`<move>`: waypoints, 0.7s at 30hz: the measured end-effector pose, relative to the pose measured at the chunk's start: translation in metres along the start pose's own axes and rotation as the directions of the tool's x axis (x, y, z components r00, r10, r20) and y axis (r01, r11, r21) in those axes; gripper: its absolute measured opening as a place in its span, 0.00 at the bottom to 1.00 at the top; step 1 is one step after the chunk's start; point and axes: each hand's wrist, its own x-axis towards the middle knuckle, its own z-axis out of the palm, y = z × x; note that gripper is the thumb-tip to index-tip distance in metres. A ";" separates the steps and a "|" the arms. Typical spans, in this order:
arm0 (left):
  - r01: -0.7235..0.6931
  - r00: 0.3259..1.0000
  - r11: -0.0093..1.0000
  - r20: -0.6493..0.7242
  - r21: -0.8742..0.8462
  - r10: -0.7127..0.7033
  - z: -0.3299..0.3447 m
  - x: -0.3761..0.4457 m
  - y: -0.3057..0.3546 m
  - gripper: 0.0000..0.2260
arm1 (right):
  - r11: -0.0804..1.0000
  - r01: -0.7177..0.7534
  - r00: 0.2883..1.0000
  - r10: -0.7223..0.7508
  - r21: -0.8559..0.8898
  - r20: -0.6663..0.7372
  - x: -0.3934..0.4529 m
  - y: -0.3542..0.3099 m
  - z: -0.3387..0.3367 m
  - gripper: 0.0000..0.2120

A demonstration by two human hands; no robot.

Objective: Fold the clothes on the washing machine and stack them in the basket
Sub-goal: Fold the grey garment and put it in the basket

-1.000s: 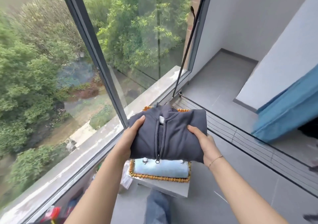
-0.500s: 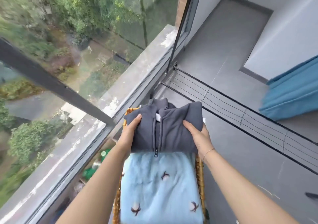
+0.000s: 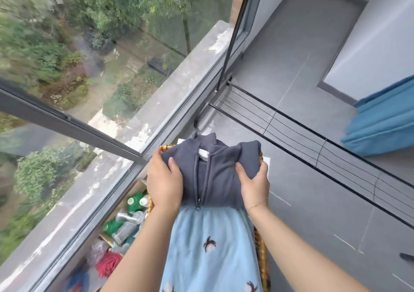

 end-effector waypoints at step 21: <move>-0.496 0.861 0.760 0.124 0.419 0.493 0.057 -0.021 -0.002 0.14 | 0.616 0.473 0.868 -0.449 -0.629 0.213 0.017 0.021 0.017 0.25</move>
